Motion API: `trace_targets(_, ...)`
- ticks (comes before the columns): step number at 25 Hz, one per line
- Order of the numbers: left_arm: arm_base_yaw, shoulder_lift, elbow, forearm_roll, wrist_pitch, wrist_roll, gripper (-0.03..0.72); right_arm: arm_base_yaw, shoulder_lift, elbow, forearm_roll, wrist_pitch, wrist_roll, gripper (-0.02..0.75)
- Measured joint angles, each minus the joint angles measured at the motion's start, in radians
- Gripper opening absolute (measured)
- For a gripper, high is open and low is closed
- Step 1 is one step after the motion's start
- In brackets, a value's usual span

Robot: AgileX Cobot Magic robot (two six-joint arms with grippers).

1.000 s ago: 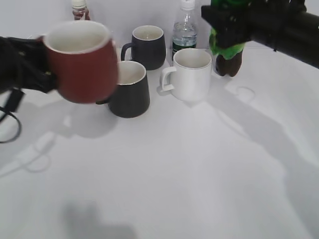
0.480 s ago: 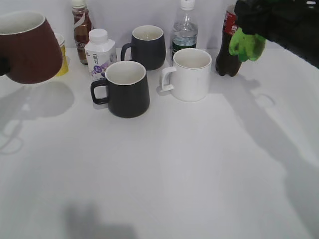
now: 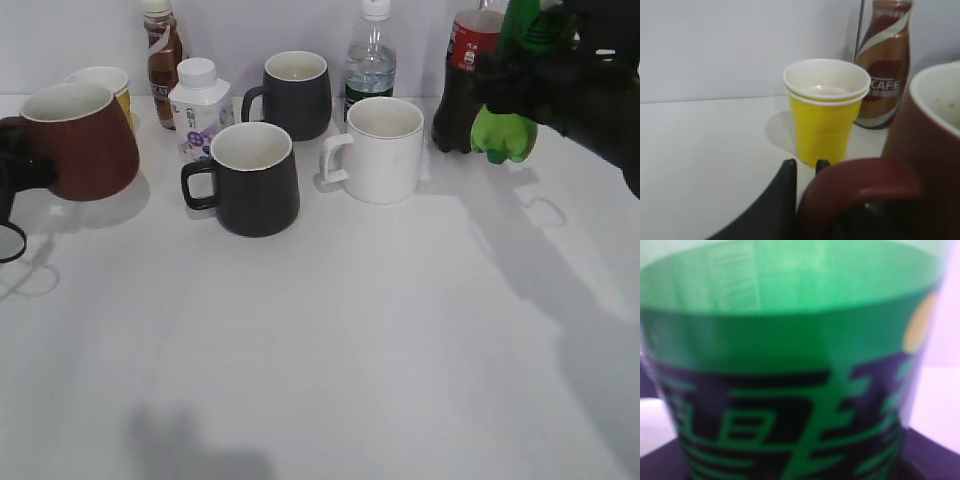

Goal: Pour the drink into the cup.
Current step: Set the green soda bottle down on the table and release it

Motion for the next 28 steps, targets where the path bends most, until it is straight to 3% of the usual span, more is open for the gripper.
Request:
trace_targets(8, 0.0, 0.175, -0.108, 0.003, -0.047, 0.017, 0.085, -0.001, 0.024, 0.001, 0.099, -0.001, -0.088, 0.428)
trace_targets(12, 0.0, 0.213, -0.114, 0.002, -0.058, 0.076, 0.083, -0.001, 0.027, 0.001, 0.106, -0.001, -0.091, 0.428)
trace_targets(22, 0.0, 0.241, -0.119, 0.001, -0.099, 0.083, 0.087, -0.001, 0.097, 0.001, 0.109, -0.002, -0.091, 0.428)
trace_targets(28, 0.0, 0.224, -0.069, -0.001, -0.121, 0.081, 0.243, -0.001, 0.136, 0.001, 0.075, -0.013, -0.091, 0.428)
